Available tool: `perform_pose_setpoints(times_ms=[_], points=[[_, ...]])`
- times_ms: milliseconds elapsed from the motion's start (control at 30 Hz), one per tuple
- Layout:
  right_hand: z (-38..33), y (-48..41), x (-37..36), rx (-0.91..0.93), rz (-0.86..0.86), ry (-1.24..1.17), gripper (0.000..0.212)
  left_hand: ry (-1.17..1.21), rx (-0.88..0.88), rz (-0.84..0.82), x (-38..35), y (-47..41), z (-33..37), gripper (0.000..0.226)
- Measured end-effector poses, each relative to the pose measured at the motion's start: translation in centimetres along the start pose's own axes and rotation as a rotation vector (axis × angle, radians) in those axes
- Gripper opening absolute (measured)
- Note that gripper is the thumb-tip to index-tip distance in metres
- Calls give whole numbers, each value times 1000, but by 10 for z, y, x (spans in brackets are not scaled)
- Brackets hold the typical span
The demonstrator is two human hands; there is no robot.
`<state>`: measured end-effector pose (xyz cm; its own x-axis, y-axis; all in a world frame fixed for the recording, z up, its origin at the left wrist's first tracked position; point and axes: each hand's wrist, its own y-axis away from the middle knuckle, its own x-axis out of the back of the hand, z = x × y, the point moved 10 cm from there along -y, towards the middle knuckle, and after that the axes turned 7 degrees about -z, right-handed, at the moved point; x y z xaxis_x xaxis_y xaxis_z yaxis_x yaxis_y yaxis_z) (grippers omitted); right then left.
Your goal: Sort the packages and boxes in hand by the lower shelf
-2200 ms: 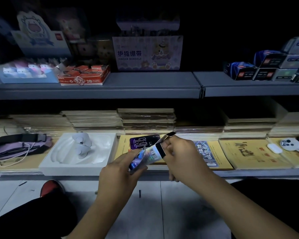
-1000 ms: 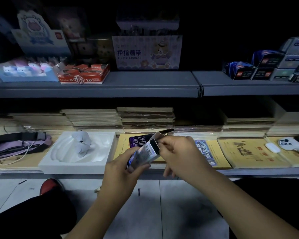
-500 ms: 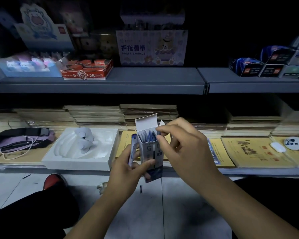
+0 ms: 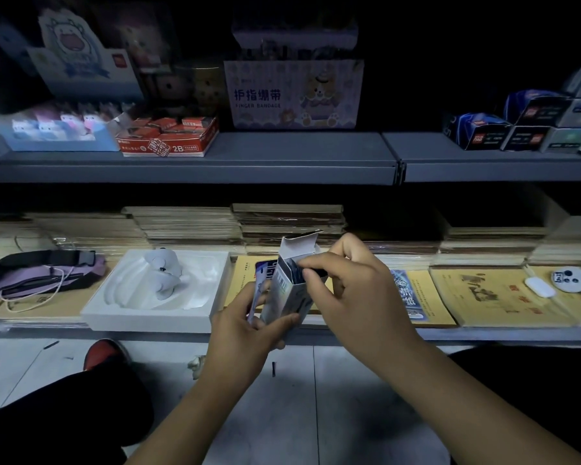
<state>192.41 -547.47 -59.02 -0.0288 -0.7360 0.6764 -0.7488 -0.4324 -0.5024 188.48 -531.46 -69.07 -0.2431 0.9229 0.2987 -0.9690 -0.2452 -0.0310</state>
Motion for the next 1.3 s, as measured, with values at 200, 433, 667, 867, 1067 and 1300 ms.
perform_pose_setpoints(times_ms=[200,433,667,867,1067,1300], points=[[9,-2,-7,-44,-26,-22,21,-76,9,25,3,-2,-8,47],[21,-4,-15,-152,-63,-102,19,-260,-98,18,3,1,1,50],[42,10,-30,-496,-287,-328,18,-600,-207,86,8,1,9,49],[38,9,-23,-490,-291,-295,26,-806,-277,108,6,4,20,48],[43,22,-43,-704,-453,-607,25,-879,-290,113,4,5,19,49],[33,33,-67,-719,-678,-689,37,-879,-283,82,3,4,12,48]])
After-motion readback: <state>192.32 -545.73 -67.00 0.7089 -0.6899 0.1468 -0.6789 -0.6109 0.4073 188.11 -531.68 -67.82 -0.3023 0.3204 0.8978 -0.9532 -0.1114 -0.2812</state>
